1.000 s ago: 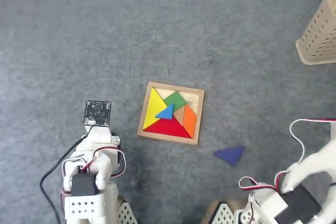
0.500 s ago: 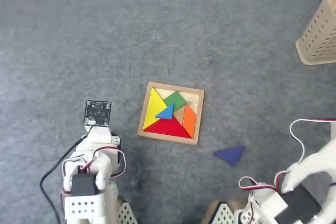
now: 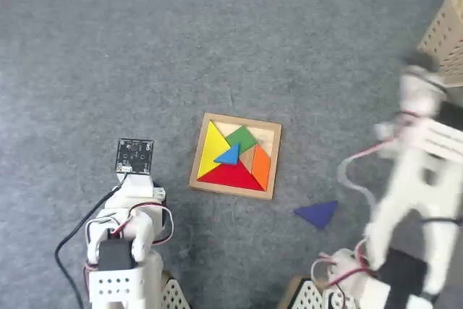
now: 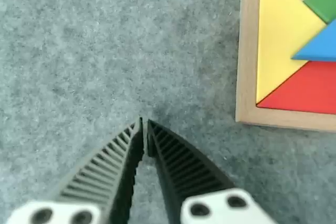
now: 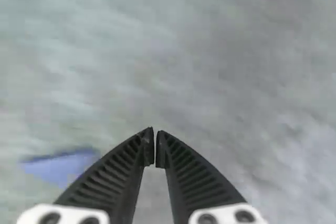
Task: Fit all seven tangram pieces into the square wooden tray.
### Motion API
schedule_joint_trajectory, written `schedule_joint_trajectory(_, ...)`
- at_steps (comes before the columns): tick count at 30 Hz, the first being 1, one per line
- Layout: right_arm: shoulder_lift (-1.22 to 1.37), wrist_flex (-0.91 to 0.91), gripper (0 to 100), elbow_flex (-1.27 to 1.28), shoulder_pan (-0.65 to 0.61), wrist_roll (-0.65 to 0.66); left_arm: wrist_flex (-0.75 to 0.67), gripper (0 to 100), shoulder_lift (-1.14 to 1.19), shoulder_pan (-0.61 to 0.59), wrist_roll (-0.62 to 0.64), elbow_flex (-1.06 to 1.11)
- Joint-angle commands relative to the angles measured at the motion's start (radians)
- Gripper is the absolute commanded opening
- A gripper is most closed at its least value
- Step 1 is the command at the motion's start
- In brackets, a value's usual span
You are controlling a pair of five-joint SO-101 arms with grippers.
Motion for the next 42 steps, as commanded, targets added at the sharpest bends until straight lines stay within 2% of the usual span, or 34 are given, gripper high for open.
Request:
schedule_joint_trajectory(1, -0.062, -0.036, 0.6, -0.083, -0.366, -0.176, 0.006, 2, -0.018, 0.005, -0.003, -0.01)
schedule_joint_trajectory(5, -0.013, -0.151, 0.6, -0.074, -0.618, -0.212, 0.006, 2, -0.018, 0.005, -0.003, -0.01)
schedule_joint_trajectory(9, 0.14, -0.236, 0.6, -0.077, -0.73, -0.212, 0.006, 2, -0.018, 0.005, -0.003, -0.01)
schedule_joint_trajectory(17, 0.321, -0.38, 0.6, -0.071, -0.754, -0.275, 0.006, 2, -0.018, 0.005, -0.003, -0.01)
schedule_joint_trajectory(25, 0.302, -0.506, 0.6, 0.084, -0.829, -0.215, 0.006, 2, -0.018, 0.005, -0.003, -0.01)
schedule_joint_trajectory(42, 0.286, -0.559, 0.6, 0.124, -0.829, -0.222, 0.006, 2, -0.018, 0.005, -0.003, -0.01)
